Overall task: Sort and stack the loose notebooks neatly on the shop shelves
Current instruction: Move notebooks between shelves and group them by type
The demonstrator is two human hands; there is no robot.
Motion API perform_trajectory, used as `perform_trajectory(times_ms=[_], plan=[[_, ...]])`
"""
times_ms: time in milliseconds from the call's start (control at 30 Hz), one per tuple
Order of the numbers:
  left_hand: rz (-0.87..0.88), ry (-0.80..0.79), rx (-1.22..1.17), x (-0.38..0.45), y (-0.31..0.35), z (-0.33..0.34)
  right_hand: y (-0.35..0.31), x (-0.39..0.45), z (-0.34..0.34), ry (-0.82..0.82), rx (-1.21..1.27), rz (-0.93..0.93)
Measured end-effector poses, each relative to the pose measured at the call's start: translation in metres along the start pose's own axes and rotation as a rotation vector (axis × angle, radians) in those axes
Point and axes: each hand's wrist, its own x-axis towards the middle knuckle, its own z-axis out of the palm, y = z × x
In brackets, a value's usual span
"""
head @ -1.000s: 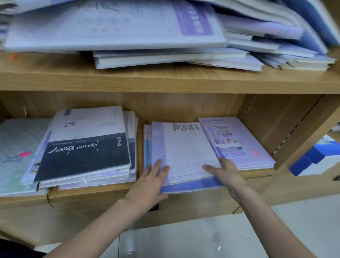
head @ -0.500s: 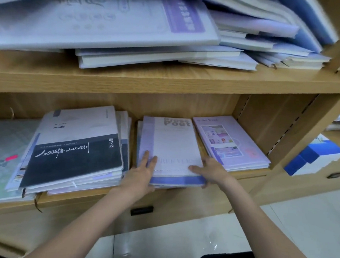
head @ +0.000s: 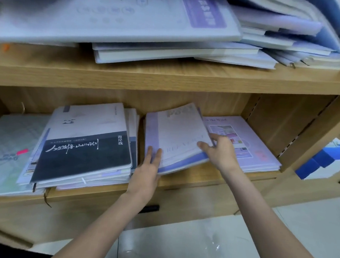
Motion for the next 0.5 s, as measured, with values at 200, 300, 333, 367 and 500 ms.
perform_trajectory(times_ms=[200,300,333,367,500], plan=[[-0.035,-0.219,-0.046,0.013,0.023,-0.004,0.039,0.007,0.001,-0.138,-0.365,0.095],[0.062,-0.149,-0.019,0.008,0.028,-0.012,0.036,0.006,-0.002,-0.141,-0.356,0.058],[0.096,-0.089,-0.017,0.005,0.03,-0.015,0.034,0.005,-0.003,-0.146,-0.361,0.033],[0.141,-0.013,-0.017,0.001,0.03,-0.019,0.032,0.004,-0.005,-0.144,-0.356,0.011],[0.407,0.336,-0.003,-0.017,0.027,-0.039,0.015,-0.019,-0.021,-0.086,-0.125,0.004]])
